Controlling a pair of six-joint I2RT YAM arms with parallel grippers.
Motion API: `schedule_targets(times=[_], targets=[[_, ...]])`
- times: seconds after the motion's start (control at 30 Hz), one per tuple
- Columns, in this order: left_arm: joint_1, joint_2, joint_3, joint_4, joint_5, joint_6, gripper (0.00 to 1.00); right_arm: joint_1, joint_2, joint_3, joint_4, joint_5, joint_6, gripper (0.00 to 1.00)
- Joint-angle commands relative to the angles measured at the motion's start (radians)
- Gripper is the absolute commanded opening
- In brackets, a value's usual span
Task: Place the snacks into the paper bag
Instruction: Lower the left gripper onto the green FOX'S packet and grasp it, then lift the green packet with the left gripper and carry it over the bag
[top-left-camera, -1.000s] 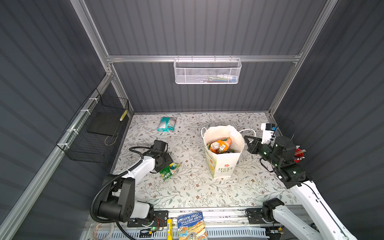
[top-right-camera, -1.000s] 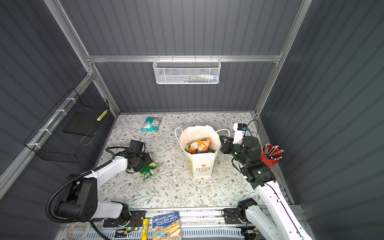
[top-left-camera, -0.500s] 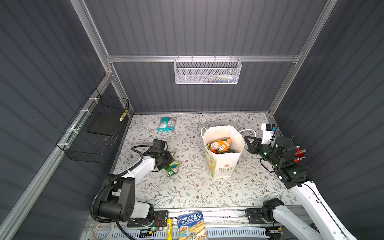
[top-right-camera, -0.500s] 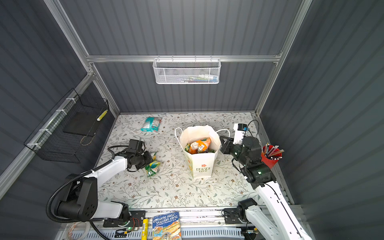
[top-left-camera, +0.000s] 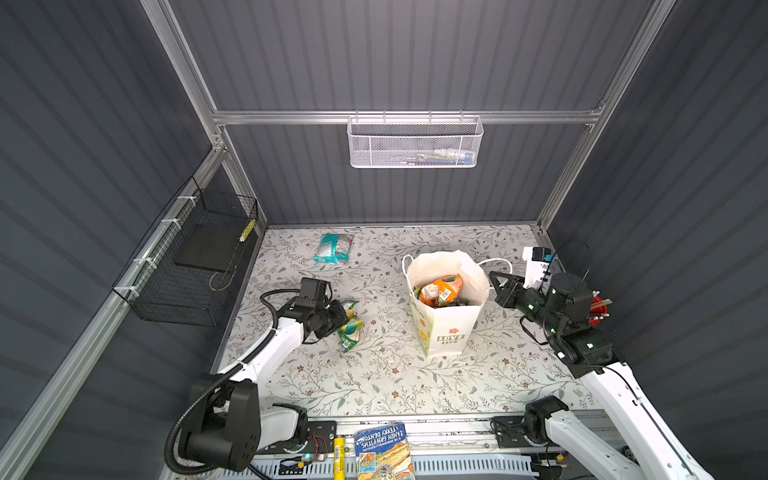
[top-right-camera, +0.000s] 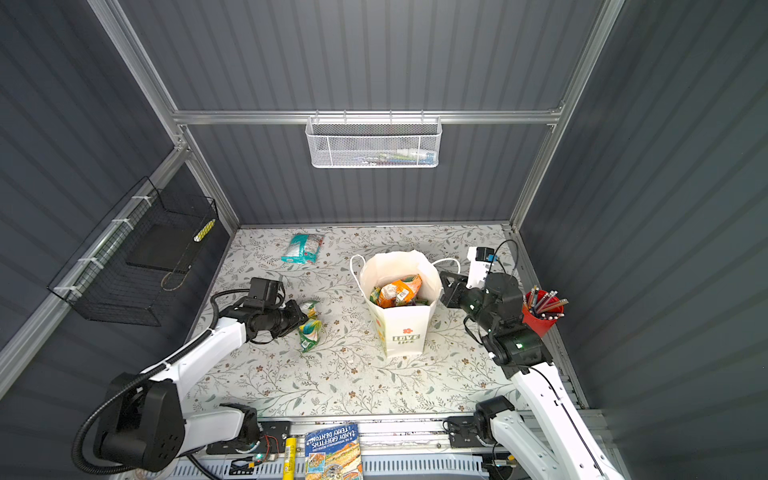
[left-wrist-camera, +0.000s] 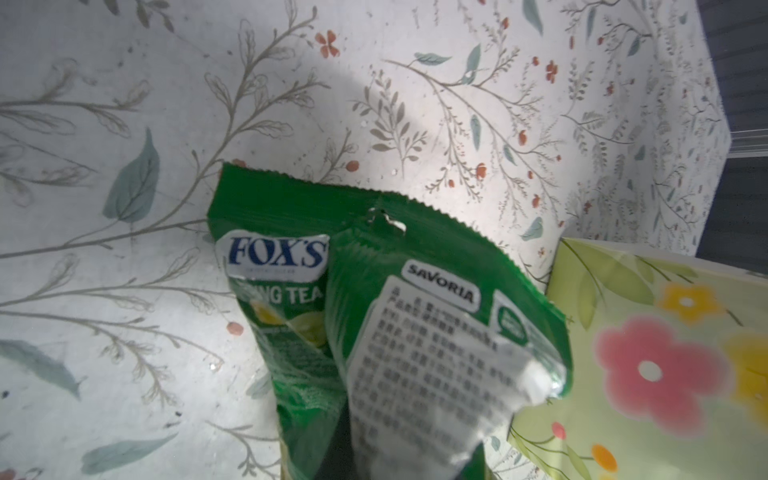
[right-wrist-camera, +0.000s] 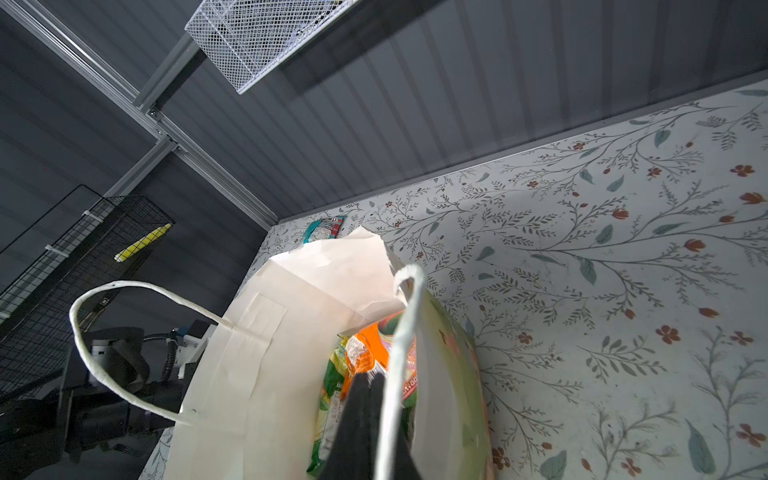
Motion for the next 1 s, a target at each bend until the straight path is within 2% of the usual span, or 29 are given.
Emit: schedule_targets(times=[0.0, 0.3, 0.4, 0.6, 0.7, 0.83, 0.9, 0.97], targets=[[0.001, -0.082, 0.071, -0.06, 0.043, 0.034, 0.09, -0.004, -0.02, 0.002, 0.003, 0.004, -0.012, 0.0], [0.002, -0.24, 0.242, -0.137, 0.093, 0.049, 0.08, -0.004, -0.007, 0.0, 0.007, -0.004, -0.01, 0.0], [0.0, -0.26, 0.319, -0.139, 0.146, 0.049, 0.07, -0.004, -0.006, 0.0, 0.007, -0.005, -0.01, 0.0], [0.0, -0.241, 0.517, -0.158, 0.176, 0.056, 0.08, -0.004, -0.001, 0.0, 0.009, -0.012, -0.009, 0.0], [0.0, -0.217, 0.633, -0.17, 0.139, 0.062, 0.08, -0.004, 0.0, 0.0, 0.012, -0.015, -0.007, 0.0], [-0.001, -0.17, 0.726, -0.074, 0.22, 0.022, 0.08, -0.004, -0.006, 0.0, 0.01, -0.014, -0.008, 0.0], [-0.018, -0.144, 0.747, -0.042, 0.231, -0.001, 0.07, -0.004, -0.006, 0.0, 0.01, -0.012, -0.009, 0.0], [-0.076, -0.111, 0.778, -0.037, 0.2, 0.007, 0.07, -0.004, -0.005, 0.0, 0.009, -0.013, -0.009, 0.0]])
